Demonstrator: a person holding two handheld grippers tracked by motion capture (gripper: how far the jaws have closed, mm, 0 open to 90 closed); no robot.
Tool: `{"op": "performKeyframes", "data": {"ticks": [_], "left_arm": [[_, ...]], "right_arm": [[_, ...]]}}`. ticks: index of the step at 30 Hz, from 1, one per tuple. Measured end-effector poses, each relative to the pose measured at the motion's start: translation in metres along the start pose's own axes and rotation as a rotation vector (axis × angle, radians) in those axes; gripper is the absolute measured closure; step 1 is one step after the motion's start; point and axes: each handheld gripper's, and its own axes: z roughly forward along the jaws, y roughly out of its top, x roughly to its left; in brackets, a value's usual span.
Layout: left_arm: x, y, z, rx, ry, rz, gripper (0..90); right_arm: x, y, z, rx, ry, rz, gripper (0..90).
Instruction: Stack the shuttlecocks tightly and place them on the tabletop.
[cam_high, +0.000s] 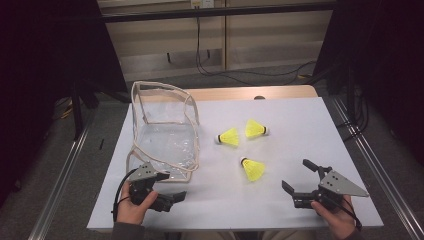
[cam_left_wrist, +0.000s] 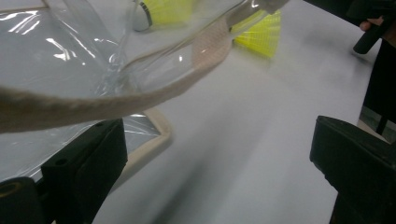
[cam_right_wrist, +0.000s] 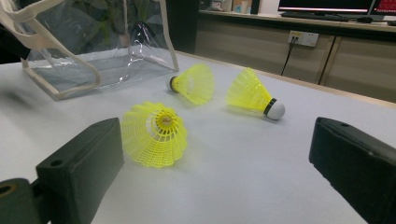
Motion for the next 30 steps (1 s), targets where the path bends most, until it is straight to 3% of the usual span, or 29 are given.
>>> {"op": "performKeyframes", "data": {"ticks": [13,30], "left_arm": [[0.016,-0.006,-0.007,-0.032,0.045,-0.011,4.1],[0.026,-0.008,-0.006,-0.016,0.073,-0.024,4.2]], "right_arm": [[-0.002,0.0,0.002,0.004,-0.005,0.016,2.5],[-0.011,0.002,0.007,0.018,-0.025,0.012,2.5]]}}
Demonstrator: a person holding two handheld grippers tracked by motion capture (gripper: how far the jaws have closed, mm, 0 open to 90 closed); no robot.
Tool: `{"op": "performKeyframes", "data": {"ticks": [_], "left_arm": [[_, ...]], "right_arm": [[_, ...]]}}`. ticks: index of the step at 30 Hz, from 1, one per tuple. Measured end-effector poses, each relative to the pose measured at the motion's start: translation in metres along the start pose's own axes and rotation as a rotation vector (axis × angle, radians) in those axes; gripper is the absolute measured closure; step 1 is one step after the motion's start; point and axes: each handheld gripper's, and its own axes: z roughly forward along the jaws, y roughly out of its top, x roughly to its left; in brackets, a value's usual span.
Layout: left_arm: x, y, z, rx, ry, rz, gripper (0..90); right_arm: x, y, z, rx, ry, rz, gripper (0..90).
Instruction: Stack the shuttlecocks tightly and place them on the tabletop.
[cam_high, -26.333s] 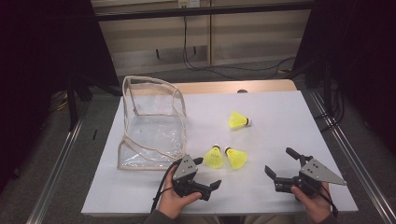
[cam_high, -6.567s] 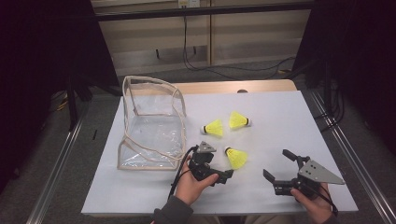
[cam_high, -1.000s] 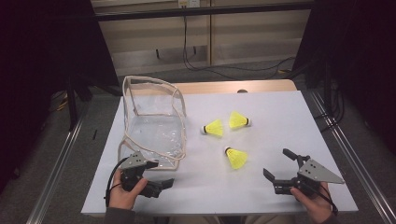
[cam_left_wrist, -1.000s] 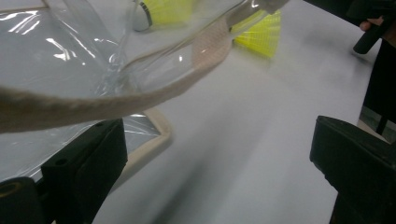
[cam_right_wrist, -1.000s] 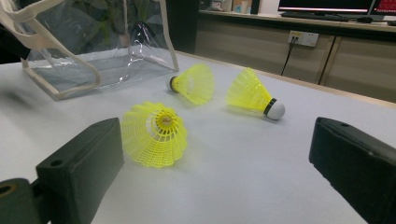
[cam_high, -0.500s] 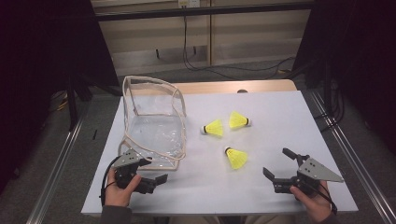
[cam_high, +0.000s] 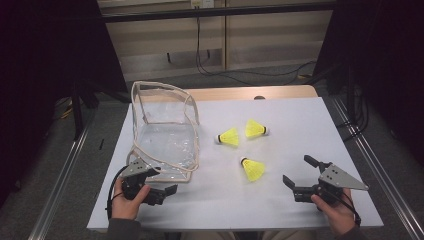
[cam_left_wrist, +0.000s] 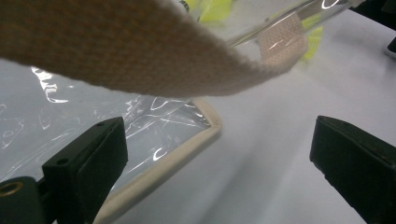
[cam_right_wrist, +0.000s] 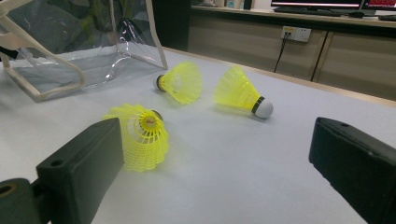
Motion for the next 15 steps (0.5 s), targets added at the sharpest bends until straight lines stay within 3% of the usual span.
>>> {"op": "performKeyframes", "data": {"ticks": [15], "left_arm": [[0.0048,-0.0009,0.0008,-0.004,0.024,-0.013,4.2]], "right_arm": [[-0.0095,0.0053,0.0092,0.043,-0.004,0.003,2.5]]}}
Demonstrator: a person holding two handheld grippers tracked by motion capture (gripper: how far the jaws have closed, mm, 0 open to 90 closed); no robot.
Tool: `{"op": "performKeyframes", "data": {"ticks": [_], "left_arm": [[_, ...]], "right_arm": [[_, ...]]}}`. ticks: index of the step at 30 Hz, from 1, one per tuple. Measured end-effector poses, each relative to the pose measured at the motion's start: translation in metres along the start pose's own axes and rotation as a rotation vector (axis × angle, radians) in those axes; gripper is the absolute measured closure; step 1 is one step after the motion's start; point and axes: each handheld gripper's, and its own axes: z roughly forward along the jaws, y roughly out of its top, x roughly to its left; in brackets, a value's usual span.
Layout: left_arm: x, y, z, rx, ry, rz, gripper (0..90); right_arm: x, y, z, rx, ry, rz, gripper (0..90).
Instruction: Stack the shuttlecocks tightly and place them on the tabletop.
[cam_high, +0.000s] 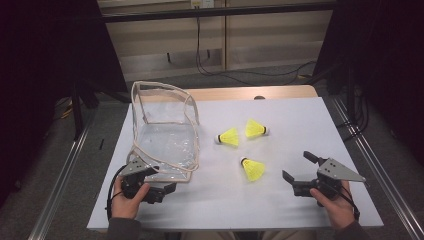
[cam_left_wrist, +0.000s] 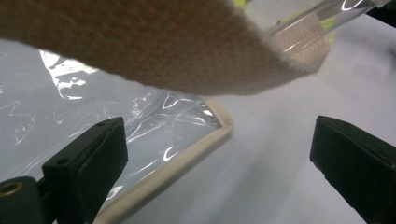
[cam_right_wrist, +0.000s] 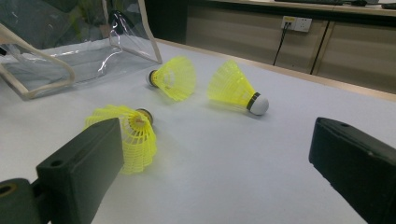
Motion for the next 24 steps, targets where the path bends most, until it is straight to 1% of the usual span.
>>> {"op": "performKeyframes", "data": {"ticks": [4,9,14,19,24], "left_arm": [[0.001,0.0,-0.001,-0.006,0.001,-0.008,4.2],[-0.001,0.0,0.0,-0.005,-0.001,-0.004,4.2],[0.0,0.0,-0.001,-0.009,0.012,-0.007,4.0],[-0.001,0.0,0.0,-0.008,0.012,-0.005,4.0],[-0.002,0.0,0.0,-0.012,0.01,-0.008,4.0]], "right_arm": [[-0.002,0.003,0.004,0.012,0.006,0.003,2.5],[-0.005,0.004,0.008,0.022,0.005,0.008,2.5],[-0.009,0.006,0.013,0.038,-0.002,0.01,2.5],[-0.011,0.009,0.019,0.048,0.0,0.009,2.6],[-0.012,0.01,0.027,0.069,-0.011,-0.005,2.6]]}}
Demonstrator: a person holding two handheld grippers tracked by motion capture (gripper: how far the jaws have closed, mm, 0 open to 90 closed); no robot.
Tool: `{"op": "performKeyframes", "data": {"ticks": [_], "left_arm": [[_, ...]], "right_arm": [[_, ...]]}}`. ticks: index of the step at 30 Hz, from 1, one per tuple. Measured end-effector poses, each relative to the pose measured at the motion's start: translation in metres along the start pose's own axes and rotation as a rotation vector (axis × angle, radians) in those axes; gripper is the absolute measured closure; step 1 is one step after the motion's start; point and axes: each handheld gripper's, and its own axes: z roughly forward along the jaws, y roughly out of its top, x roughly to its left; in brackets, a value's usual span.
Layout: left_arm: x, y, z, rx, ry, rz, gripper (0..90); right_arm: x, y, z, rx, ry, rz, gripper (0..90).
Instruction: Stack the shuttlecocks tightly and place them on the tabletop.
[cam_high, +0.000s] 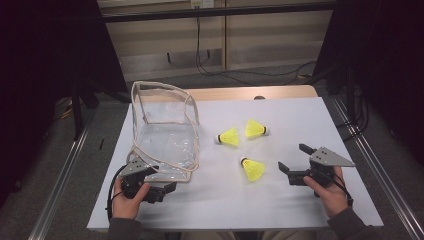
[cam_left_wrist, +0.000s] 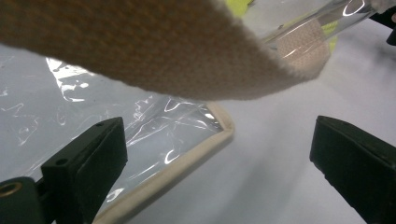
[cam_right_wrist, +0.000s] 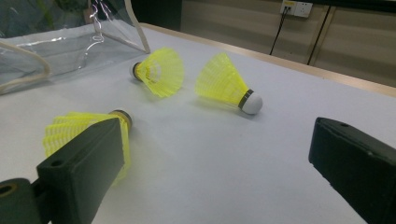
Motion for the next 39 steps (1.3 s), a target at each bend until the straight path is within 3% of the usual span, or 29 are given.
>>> {"op": "performKeyframes", "data": {"ticks": [39], "left_arm": [[-0.002,0.002,-0.001,-0.02,0.002,0.004,4.0]], "right_arm": [[-0.01,0.027,0.029,0.065,-0.023,-0.028,3.0]]}}
